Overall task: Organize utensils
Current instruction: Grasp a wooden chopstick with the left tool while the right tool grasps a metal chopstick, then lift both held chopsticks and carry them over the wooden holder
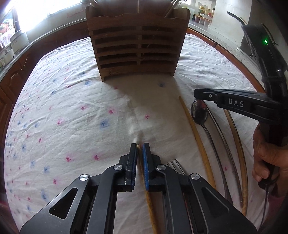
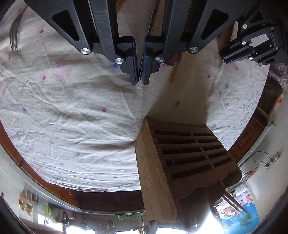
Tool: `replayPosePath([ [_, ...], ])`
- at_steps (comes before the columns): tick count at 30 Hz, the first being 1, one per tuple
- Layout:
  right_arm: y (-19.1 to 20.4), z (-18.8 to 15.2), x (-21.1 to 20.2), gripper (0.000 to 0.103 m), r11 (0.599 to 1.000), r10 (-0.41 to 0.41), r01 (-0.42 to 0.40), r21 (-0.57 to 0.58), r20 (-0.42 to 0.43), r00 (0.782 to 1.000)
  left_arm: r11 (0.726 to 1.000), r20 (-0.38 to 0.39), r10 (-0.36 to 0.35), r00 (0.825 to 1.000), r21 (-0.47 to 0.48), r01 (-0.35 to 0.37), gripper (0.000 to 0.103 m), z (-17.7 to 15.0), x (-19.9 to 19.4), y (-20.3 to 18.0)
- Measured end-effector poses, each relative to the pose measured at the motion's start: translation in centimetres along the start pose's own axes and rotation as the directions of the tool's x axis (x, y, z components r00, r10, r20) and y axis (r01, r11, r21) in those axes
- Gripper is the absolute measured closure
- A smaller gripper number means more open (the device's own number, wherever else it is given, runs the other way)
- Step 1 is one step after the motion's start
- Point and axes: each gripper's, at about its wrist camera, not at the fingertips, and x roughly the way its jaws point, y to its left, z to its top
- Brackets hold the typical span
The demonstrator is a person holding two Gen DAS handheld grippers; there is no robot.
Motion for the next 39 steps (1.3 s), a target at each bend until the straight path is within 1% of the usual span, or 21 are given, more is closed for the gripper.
replayPosePath([
  [3,-0.3,-0.4,-1.2,0.099,0.998,0.044,-0.045,0.038,0.023,0.999,0.997,0.01,-0.065,0.998,-0.052,0.065,0.098,-0.1,-0.9,1.2],
  [7,-0.7,-0.4,-3.7,0.099,0.993,0.093,-0.098,0.072,0.074,0.993,0.986,0.062,-0.121,0.991,-0.112,0.127,0.099,0.1,-2.9,2.4],
  [14,-0.1,-0.4,-8.6,0.099,0.985,0.137,-0.151,0.078,0.167,0.976,0.975,0.152,-0.145,0.978,-0.146,0.167,0.099,-0.3,-7.8,3.6],
  [18,1.2,-0.5,-10.5,0.099,0.985,0.145,-0.16,0.06,0.208,0.967,0.973,0.199,-0.149,0.969,-0.146,0.18,0.099,-0.5,-10.2,3.6],
  [24,1.7,-1.0,-13.6,0.099,0.985,0.153,-0.169,0.043,0.262,0.953,0.972,0.267,-0.14,0.953,-0.146,0.183,0.099,-0.7,-13.4,3.8],
  [30,2.1,-1.5,-16.3,0.099,0.986,0.148,-0.166,0.03,0.316,0.937,0.971,0.352,-0.117,0.929,-0.156,0.182,0.099,-1.1,-16.6,4.2],
  [34,2.3,-1.8,-18.0,0.099,0.987,0.144,-0.162,0.022,0.352,0.925,0.96,0.401,-0.125,0.908,-0.181,0.212,0.099,-1.6,-18.2,5.0],
  [39,2.8,-2.2,-19.9,0.099,0.988,0.141,-0.155,0.003,0.389,0.91,0.957,0.432,-0.105,0.896,-0.2,0.209,0.099,-2.2,-19.4,5.5],
])
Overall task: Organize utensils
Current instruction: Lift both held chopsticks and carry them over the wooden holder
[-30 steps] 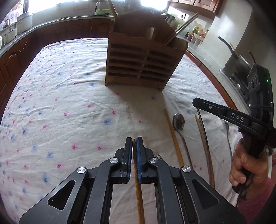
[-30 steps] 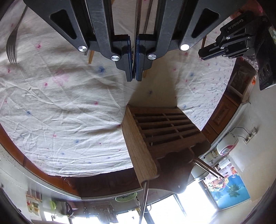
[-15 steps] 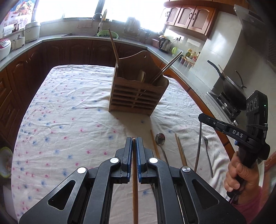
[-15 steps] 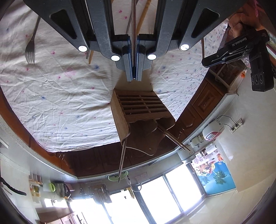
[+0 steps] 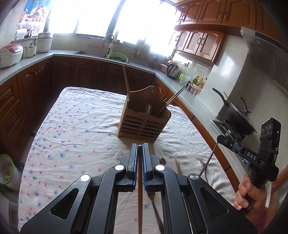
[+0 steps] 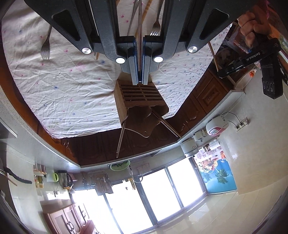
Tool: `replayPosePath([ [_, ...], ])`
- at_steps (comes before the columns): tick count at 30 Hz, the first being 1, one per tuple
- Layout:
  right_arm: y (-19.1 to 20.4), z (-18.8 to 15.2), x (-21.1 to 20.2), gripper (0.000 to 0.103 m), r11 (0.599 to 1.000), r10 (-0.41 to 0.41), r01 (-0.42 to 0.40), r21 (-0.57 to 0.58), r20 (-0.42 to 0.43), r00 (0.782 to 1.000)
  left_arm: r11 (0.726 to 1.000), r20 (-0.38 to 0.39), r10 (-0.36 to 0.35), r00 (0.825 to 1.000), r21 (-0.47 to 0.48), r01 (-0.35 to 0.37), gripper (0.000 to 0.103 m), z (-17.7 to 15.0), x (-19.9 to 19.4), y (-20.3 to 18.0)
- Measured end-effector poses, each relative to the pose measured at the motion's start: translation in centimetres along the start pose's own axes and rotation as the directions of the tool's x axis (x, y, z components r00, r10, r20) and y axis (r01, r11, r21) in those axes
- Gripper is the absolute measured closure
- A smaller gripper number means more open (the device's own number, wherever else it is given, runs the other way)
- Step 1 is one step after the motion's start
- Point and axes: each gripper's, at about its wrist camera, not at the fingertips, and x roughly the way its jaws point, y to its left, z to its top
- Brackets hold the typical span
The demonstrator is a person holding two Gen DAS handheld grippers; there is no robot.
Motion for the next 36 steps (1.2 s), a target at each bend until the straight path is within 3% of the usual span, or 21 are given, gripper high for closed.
replayPosePath([
  [11,0.9,0.6,-2.0,0.099,1.0,0.017,-0.016,-0.014,0.06,0.998,1.0,0.105,0.025,0.994,-0.01,-0.024,0.099,0.8,-2.9,0.2],
  [36,1.1,4.4,-3.2,0.099,1.0,0.025,-0.024,-0.011,0.187,0.982,0.999,0.234,0.005,0.972,0.038,-0.014,0.099,4.7,-4.3,-1.1],
])
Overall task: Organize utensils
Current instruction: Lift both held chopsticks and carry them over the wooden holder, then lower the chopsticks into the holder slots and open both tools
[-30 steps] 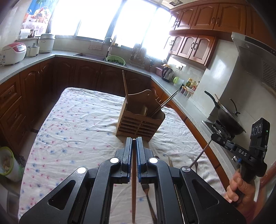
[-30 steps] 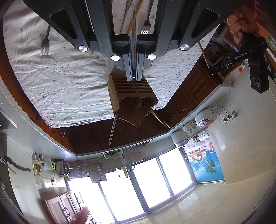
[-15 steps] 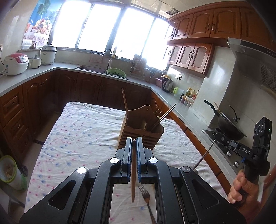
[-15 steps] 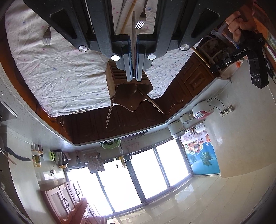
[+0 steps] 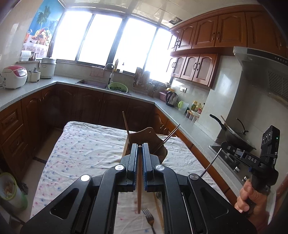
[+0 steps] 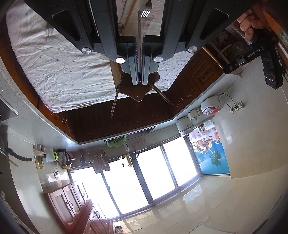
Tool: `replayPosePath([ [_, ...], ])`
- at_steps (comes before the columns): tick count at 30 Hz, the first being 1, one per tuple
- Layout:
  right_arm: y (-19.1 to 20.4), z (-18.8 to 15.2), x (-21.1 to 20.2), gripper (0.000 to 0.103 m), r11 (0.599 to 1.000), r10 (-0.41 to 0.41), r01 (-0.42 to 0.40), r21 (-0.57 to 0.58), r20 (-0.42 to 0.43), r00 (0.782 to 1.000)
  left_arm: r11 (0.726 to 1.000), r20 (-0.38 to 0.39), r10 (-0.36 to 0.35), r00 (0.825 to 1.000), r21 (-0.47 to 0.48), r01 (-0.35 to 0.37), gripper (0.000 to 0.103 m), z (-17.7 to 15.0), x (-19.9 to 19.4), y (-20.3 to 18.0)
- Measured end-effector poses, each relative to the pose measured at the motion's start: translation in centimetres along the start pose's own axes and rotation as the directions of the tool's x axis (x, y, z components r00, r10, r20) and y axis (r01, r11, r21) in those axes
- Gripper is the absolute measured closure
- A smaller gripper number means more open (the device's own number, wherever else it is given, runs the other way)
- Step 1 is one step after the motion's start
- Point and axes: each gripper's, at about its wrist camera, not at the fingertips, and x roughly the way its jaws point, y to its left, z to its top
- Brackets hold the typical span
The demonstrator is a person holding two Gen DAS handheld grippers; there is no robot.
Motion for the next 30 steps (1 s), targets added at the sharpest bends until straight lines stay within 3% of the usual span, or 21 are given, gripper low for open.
replayPosePath([
  [9,-0.1,3.8,1.9,0.099,1.0,-0.008,0.008,-0.002,0.083,0.997,0.999,0.092,-0.02,0.996,0.035,0.017,0.099,4.2,1.7,-1.1],
  [20,-1.2,9.3,6.4,0.099,0.999,-0.039,0.036,0.019,0.205,0.978,0.999,0.245,-0.012,0.969,0.036,0.003,0.099,10.5,6.7,-1.2],
  [24,-1.9,9.1,8.4,0.099,0.997,-0.08,0.078,0.016,0.228,0.97,1.0,0.235,0.006,0.972,0.015,-0.01,0.099,10.1,10.3,-0.4],
  [30,-3.5,6.1,12.4,0.099,0.992,-0.126,0.122,0.036,0.179,0.976,0.999,0.171,0.045,0.984,-0.032,-0.04,0.099,6.8,15.6,1.5],
])
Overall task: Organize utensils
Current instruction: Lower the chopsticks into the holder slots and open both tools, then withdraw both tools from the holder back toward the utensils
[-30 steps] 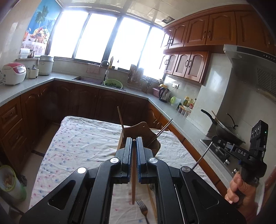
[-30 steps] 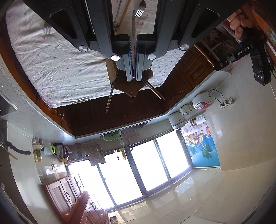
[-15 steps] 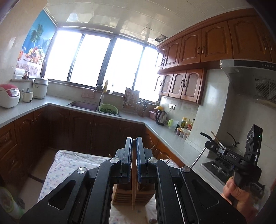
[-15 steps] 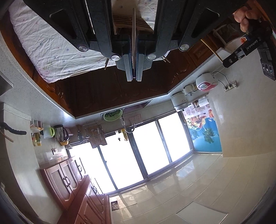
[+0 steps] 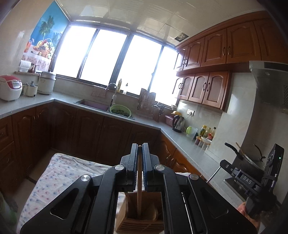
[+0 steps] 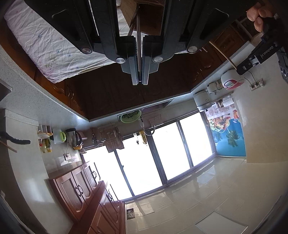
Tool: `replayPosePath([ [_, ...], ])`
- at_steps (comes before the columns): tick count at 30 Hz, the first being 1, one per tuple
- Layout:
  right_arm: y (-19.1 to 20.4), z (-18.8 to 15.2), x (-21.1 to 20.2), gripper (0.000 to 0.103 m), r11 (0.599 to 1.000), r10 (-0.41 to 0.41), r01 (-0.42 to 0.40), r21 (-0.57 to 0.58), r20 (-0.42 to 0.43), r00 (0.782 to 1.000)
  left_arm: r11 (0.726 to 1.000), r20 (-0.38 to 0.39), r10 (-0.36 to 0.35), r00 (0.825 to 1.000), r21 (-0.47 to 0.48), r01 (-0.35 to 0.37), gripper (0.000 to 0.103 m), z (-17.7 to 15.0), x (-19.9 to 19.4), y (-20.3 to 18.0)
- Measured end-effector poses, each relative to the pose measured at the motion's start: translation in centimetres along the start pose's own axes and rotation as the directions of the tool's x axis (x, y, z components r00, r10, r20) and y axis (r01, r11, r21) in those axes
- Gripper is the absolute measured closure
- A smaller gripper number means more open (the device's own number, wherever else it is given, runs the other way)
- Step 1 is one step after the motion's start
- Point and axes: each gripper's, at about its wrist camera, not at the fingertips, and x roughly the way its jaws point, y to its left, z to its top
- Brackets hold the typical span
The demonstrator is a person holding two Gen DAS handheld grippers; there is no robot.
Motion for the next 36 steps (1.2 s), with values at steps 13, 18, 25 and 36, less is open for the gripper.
replayPosePath([
  [13,-1.9,-5.1,4.0,0.099,0.998,-0.027,0.032,0.049,-0.107,0.994,1.0,-0.058,0.019,0.998,-0.018,-0.02,0.099,-5.0,3.2,2.5],
  [18,-2.1,-5.0,4.2,0.099,0.998,-0.024,0.031,0.056,-0.113,0.993,1.0,-0.059,0.013,0.998,-0.011,-0.013,0.098,-5.0,3.2,2.5],
  [25,-2.3,-4.7,4.4,0.094,0.997,-0.007,0.018,0.076,-0.139,0.99,1.0,-0.073,0.002,0.997,-0.015,-0.003,0.098,-4.8,3.2,2.8],
  [36,-3.0,-4.4,1.3,0.053,0.99,0.049,-0.034,0.14,-0.106,0.993,0.999,0.001,0.004,1.0,0.036,-0.004,0.038,-5.0,-2.5,1.4],
])
